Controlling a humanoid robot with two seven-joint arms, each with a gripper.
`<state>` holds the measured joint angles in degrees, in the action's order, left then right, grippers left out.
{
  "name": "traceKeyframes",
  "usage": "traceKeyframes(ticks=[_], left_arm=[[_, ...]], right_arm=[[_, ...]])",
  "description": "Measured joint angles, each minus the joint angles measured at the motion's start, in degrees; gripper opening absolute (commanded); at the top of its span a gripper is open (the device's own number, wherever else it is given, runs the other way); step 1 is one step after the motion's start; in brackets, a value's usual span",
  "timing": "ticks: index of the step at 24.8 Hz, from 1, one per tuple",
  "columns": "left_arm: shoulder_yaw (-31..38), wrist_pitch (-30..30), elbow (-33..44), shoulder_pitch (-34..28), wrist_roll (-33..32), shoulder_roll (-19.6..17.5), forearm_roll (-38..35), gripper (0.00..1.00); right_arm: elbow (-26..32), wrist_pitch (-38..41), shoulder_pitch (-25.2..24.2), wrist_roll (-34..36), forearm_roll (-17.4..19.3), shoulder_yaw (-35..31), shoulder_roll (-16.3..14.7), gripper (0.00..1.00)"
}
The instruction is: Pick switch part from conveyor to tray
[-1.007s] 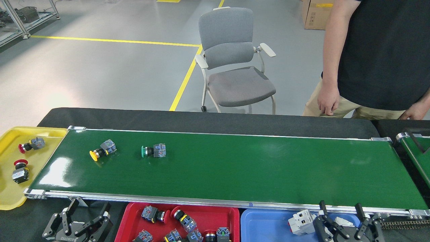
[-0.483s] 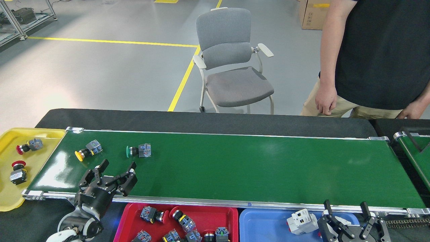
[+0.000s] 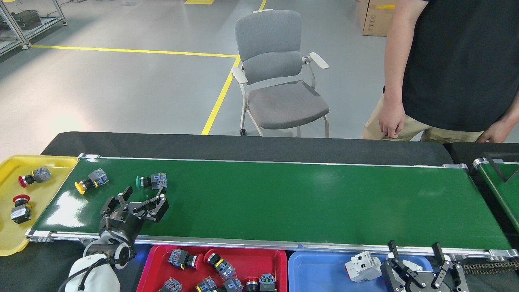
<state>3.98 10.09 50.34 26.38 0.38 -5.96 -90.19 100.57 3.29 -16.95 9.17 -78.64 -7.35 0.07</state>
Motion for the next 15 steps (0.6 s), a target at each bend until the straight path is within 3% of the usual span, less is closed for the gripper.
traceKeyframes(ticks=[4, 9, 11, 15], left_arm=[[-1.6, -5.1, -7.5, 4.8, 2.0, -0.7, 0.0, 1.00], [-1.8, -7.9, -11.7, 7.1, 3.3, -0.7, 0.0, 0.98], [-2.1, -9.2, -13.1, 7.5, 3.7, -0.7, 0.0, 0.93], [-2.3, -11.0, -14.9, 8.3, 5.8, -0.7, 0.0, 0.72]], right_arm=[[0.0, 0.2, 0.1, 0.0, 0.0, 0.0, 0.0, 1.00], [0.0, 0.3, 0.3, 0.1, 0.0, 0.1, 0.0, 1.00], [-0.1, 0.5, 0.3, 0.1, 0.0, 0.7, 0.0, 1.00], [-0.6, 0.9, 0.4, 0.1, 0.0, 1.2, 0.0, 1.00]])
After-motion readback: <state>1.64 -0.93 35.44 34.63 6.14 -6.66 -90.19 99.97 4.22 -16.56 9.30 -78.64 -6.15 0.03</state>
